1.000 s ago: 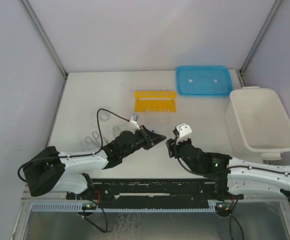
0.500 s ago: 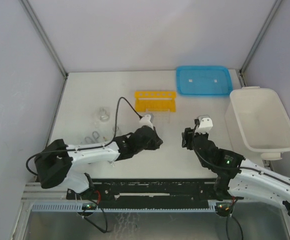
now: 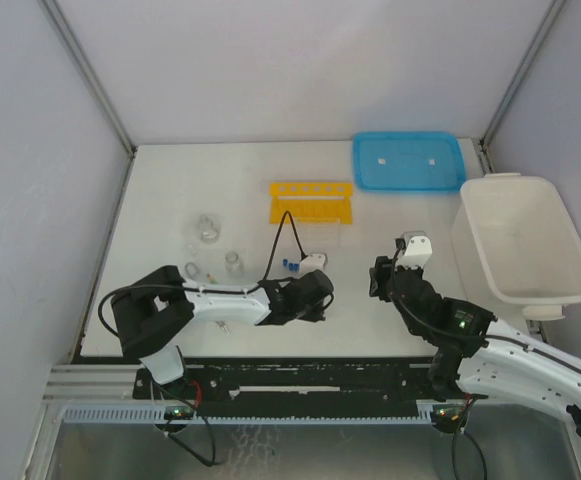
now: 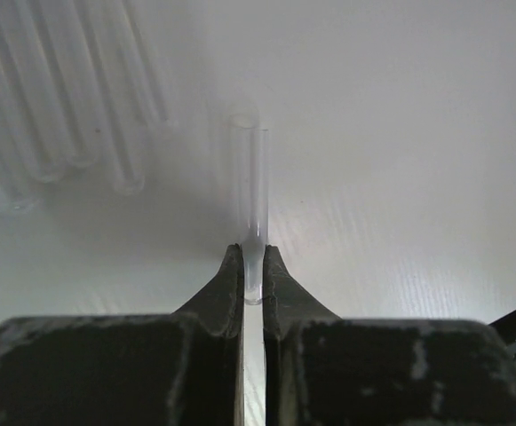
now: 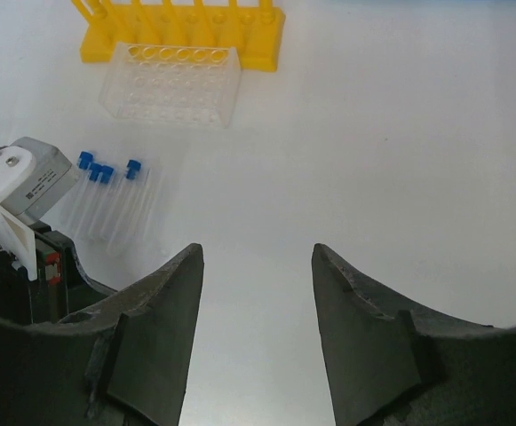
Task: Organize the chemistry lab equipment
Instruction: Place the test tube at the center of the board.
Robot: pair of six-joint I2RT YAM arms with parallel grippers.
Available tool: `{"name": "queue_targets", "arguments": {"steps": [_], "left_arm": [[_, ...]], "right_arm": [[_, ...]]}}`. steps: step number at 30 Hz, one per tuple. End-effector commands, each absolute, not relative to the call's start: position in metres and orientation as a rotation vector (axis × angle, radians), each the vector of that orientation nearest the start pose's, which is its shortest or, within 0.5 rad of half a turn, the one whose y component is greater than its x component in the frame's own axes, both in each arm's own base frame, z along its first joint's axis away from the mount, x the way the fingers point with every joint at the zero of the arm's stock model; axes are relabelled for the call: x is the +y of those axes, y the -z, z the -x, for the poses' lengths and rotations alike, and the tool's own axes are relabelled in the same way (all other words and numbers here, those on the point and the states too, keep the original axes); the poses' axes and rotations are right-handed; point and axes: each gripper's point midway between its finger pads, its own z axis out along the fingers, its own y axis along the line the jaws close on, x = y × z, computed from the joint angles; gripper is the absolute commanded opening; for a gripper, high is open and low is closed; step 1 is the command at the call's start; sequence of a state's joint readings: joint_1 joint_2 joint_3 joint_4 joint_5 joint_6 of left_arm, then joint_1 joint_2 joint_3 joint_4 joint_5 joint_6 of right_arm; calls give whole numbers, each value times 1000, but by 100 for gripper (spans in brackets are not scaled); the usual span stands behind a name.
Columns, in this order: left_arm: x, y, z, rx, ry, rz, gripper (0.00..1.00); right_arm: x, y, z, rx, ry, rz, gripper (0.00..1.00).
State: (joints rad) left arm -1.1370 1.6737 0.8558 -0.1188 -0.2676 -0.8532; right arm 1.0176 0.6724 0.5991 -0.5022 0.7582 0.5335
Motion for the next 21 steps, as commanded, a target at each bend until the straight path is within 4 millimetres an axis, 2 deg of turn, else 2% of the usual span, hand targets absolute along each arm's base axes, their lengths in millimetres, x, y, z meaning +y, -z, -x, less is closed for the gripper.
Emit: {"name": "queue_targets", "arguments": {"steps": [1,10,15,21], "left_arm": [[-357,-20,-169,2539,535,-281,10],[-359,-33,-168,2515,551,-313,41],[-349,-52,-183,2428,434,-421,43],[-321,-88,-212,2255,130,-558,43]], "right_arm": [[133,-190,-211,1951,-214,-4,53],[133,-184,-211,1964,-207,-7,54],[130,-184,-210,1961,-206,-14,54],[125,-183,-210,1961,-196,-29,54]]}}
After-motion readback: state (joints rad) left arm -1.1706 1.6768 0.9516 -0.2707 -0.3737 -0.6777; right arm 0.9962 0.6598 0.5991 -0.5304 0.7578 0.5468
